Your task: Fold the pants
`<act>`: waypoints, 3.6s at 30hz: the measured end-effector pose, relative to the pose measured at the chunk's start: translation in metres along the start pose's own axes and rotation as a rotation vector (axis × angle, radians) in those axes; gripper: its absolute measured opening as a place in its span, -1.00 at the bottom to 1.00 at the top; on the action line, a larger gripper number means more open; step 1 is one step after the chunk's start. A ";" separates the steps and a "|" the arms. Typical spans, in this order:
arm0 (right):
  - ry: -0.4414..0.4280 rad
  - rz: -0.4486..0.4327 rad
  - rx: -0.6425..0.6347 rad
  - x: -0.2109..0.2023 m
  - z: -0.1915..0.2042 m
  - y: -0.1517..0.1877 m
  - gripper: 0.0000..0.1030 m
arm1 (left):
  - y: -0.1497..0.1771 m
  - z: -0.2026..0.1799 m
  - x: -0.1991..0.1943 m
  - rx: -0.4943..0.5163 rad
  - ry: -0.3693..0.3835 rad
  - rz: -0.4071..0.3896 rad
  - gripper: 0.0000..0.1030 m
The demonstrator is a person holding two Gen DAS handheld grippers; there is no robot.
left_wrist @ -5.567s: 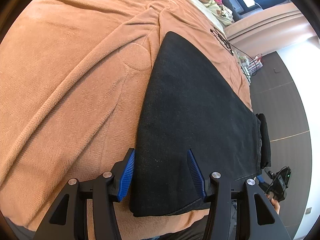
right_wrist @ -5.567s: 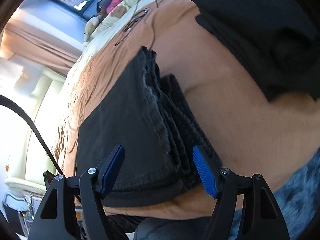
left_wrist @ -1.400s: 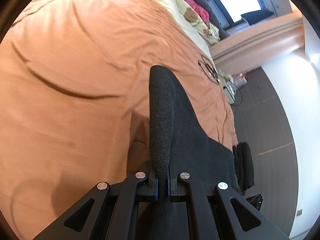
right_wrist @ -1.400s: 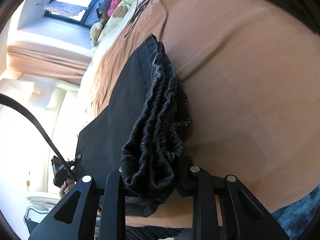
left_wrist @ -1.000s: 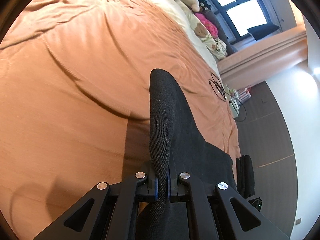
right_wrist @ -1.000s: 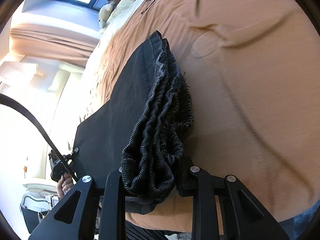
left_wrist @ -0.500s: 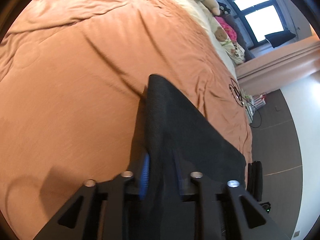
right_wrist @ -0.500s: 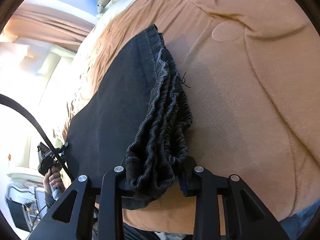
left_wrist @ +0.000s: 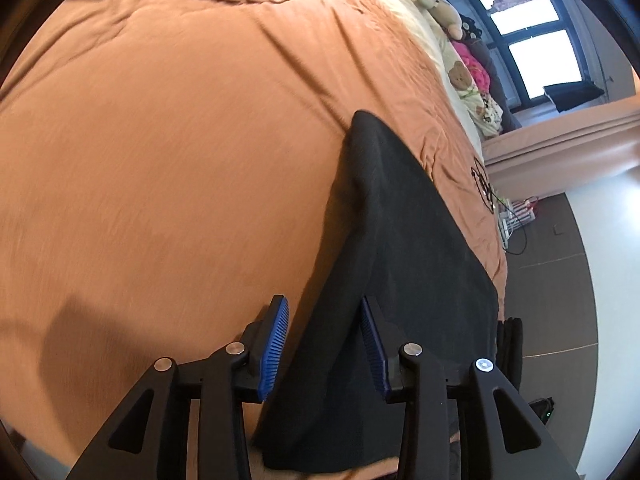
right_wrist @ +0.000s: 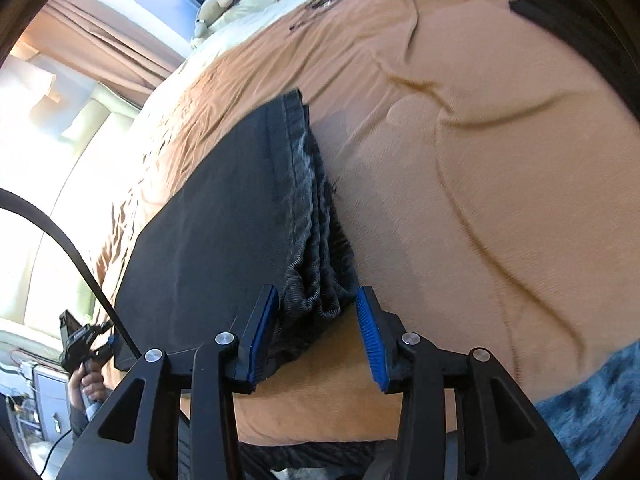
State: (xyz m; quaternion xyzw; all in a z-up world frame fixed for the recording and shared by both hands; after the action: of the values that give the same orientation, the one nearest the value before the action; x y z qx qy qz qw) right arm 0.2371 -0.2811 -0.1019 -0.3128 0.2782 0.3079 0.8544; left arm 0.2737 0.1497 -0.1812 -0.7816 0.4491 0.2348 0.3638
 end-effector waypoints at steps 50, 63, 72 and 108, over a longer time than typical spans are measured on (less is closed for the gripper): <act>-0.060 0.272 -0.462 0.174 0.184 0.101 -0.41 | 0.084 0.006 -0.031 -0.159 0.174 -0.140 -0.21; -0.016 0.350 -0.525 0.177 0.184 0.148 -0.48 | 0.077 0.001 -0.020 -0.188 0.178 -0.174 -0.20; 0.013 0.332 -0.512 0.180 0.192 0.134 -0.85 | 0.084 0.002 -0.021 -0.242 0.190 -0.198 -0.52; 0.125 0.226 -0.477 0.301 0.254 0.030 -0.94 | 0.087 0.003 -0.020 -0.358 0.112 -0.260 -0.52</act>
State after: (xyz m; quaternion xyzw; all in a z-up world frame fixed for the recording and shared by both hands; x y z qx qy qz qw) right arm 0.4856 0.0227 -0.1486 -0.4909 0.2832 0.4381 0.6978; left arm 0.1881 0.1335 -0.1998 -0.8968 0.3153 0.2180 0.2211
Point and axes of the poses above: each gripper's, at about its wrist camera, not at the fingertips, and x roughly the way its jaws point, z to its left, y to its underside, the point moved 4 cm from there along x, roughly the way its jaws point, and after that the axes turned 13 degrees about x, right-handed, at the moved point
